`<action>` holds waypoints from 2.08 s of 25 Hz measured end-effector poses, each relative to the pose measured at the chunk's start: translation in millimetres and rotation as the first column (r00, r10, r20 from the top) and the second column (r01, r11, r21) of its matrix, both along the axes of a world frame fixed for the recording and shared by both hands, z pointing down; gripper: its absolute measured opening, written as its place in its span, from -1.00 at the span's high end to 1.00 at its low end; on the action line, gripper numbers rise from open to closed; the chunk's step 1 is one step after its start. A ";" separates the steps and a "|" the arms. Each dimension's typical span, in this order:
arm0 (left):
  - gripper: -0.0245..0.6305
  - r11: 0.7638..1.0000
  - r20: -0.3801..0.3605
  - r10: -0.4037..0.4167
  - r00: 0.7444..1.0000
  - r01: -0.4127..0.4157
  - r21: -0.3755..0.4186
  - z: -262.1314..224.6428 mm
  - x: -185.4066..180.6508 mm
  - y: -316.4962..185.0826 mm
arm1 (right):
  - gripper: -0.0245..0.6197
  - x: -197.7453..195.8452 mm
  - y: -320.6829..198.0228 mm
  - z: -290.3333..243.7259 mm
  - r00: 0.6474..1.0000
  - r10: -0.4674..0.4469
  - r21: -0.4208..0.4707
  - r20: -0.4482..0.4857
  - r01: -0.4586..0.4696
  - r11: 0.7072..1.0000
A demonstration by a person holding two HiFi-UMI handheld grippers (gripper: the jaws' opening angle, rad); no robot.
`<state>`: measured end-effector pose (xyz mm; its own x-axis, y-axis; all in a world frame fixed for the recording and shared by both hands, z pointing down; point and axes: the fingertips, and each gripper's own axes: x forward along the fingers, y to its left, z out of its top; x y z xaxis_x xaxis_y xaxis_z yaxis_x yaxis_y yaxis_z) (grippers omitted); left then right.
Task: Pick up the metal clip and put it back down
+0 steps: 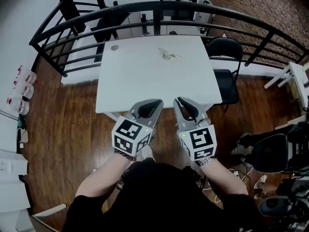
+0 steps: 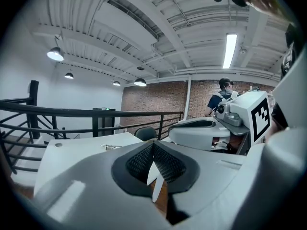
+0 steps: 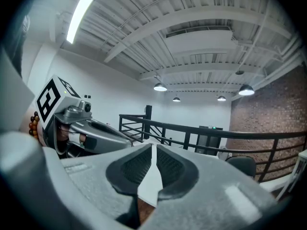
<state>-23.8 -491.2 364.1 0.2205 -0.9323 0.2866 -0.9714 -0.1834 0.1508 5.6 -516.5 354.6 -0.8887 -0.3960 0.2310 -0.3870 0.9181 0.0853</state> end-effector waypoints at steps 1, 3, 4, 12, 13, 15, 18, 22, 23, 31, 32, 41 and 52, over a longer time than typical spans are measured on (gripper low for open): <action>0.88 1.000 -0.003 0.008 1.000 -0.008 0.001 0.4 -12.1 -5.9 | 0.86 -12.5 -6.5 1.8 1.000 0.009 0.006 -0.009 -0.009 1.000; 0.88 1.000 -0.011 0.021 1.000 -0.021 -0.004 3.8 -35.5 -15.2 | 0.86 -35.8 -17.8 6.9 0.999 0.028 0.013 -0.029 -0.028 1.000; 0.88 1.000 -0.019 0.025 1.000 -0.026 -0.008 6.1 -46.2 -19.5 | 0.86 -46.2 -23.2 9.6 0.999 0.037 0.017 -0.040 -0.036 0.999; 0.88 0.999 -0.077 0.028 0.997 -0.031 -0.035 27.3 -107.2 -51.3 | 0.83 -100.1 -61.7 37.8 0.987 0.081 0.049 -0.139 -0.075 0.996; 0.88 0.999 -0.080 0.031 0.996 -0.034 -0.039 30.2 -111.3 -55.4 | 0.83 -104.9 -67.0 42.2 0.985 0.084 0.052 -0.152 -0.077 0.996; 0.88 0.998 -0.084 0.035 0.996 -0.039 -0.048 35.0 -119.0 -65.4 | 0.83 -115.3 -79.3 49.1 0.981 0.086 0.059 -0.173 -0.077 0.995; 0.88 0.997 -0.086 0.035 0.996 -0.041 -0.067 45.1 -128.5 -86.1 | 0.80 -129.3 -104.0 61.1 0.976 0.087 0.072 -0.200 -0.073 0.995; 0.88 0.994 -0.090 0.024 0.996 -0.033 -0.102 63.0 -139.0 -124.5 | 0.79 -142.6 -147.3 84.0 0.967 0.082 0.084 -0.240 -0.064 0.994; 0.88 0.993 -0.092 0.020 0.996 -0.030 -0.111 67.6 -142.1 -136.1 | 0.78 -146.1 -159.6 90.7 0.965 0.080 0.087 -0.251 -0.059 0.994; 0.88 0.977 -0.115 -0.034 0.993 0.009 -0.214 101.7 -193.7 -220.4 | 0.74 -203.1 -247.0 151.7 0.921 0.029 0.100 -0.388 0.010 0.995; 0.88 0.974 -0.120 -0.041 0.992 0.012 -0.227 104.8 -203.6 -230.7 | 0.73 -214.7 -258.3 157.0 0.914 0.021 0.104 -0.406 0.023 0.994; 0.88 0.941 -0.155 -0.094 0.983 0.037 -0.337 150.5 -249.2 -281.5 | 0.62 -274.5 -316.1 221.9 0.841 -0.034 0.162 -0.540 0.143 0.976; 0.88 0.912 -0.141 -0.132 0.981 0.064 -0.405 180.8 -275.1 -306.1 | 0.57 -307.2 -341.6 263.6 0.773 -0.063 0.226 -0.631 0.260 0.939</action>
<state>-298.9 -797.3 544.9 0.2086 -0.7678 0.6058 -0.9376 0.0193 0.3473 -301.7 -858.1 618.2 -0.6565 -0.3944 0.6431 -0.0107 0.8572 0.5148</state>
